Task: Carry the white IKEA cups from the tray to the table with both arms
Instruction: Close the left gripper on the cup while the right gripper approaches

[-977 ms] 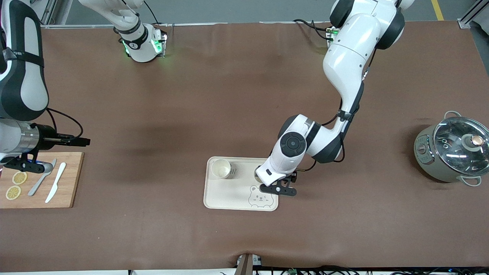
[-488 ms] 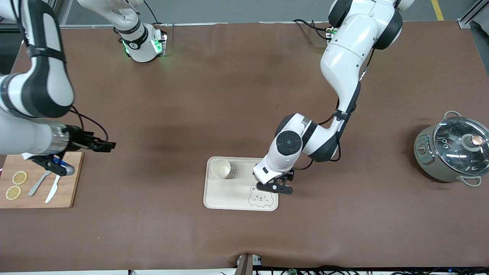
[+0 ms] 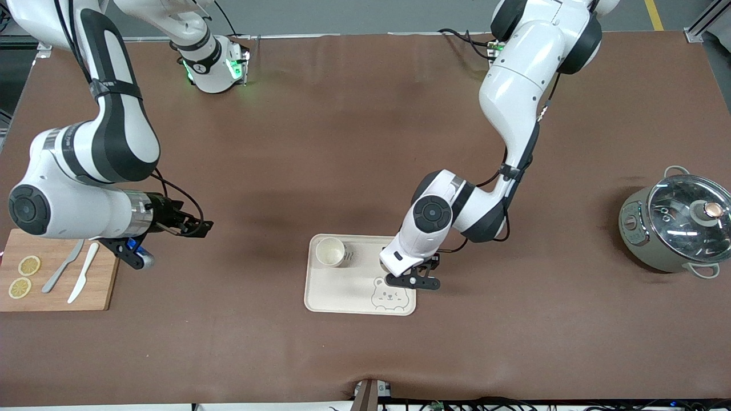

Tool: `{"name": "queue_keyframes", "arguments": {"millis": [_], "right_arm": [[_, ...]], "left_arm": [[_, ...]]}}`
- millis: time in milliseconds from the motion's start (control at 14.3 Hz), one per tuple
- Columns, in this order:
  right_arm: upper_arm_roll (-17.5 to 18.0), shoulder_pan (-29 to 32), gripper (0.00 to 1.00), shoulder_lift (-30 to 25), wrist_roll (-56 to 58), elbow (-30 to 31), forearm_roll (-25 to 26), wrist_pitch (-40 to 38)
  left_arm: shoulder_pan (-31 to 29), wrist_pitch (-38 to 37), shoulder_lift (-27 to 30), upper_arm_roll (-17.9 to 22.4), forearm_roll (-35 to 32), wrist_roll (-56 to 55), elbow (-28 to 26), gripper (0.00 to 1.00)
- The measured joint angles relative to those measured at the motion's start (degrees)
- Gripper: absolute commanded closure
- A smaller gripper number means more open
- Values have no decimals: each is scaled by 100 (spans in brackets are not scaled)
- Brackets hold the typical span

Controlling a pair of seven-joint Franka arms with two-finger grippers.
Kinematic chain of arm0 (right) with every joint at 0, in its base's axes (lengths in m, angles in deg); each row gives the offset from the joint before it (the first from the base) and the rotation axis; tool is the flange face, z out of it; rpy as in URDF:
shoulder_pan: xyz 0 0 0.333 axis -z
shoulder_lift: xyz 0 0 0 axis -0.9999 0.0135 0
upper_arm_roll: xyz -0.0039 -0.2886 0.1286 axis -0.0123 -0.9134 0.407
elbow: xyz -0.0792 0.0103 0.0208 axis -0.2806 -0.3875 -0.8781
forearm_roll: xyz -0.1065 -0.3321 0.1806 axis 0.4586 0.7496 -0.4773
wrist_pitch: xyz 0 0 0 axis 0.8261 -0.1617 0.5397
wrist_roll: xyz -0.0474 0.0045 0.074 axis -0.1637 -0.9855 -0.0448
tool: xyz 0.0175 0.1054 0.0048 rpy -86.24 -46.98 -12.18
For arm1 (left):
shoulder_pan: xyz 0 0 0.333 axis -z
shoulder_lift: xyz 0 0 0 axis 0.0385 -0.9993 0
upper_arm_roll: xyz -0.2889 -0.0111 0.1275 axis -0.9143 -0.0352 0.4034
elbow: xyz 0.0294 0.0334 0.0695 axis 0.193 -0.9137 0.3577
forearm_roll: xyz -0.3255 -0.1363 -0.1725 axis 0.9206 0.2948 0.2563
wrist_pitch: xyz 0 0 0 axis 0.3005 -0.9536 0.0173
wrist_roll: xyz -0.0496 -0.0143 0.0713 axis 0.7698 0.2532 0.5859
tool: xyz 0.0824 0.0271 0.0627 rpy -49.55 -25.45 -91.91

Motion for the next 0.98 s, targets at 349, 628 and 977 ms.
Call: {"name": "queue_keyframes", "arguments": {"millis": [349,628,977], "right_arm": [[0,-12,0,2,-79,-3,-11,4],[-5,-12,0,2,-86,-3,-11,3],[-19,-11,0,2,-98,-3,-11,-21]], "left_arm": [[2,209,-83,0,0,-38,-1,100],[11,274,-97,0,0,-310,0,100],[9,295,-97,0,0,-555,12,100]]}}
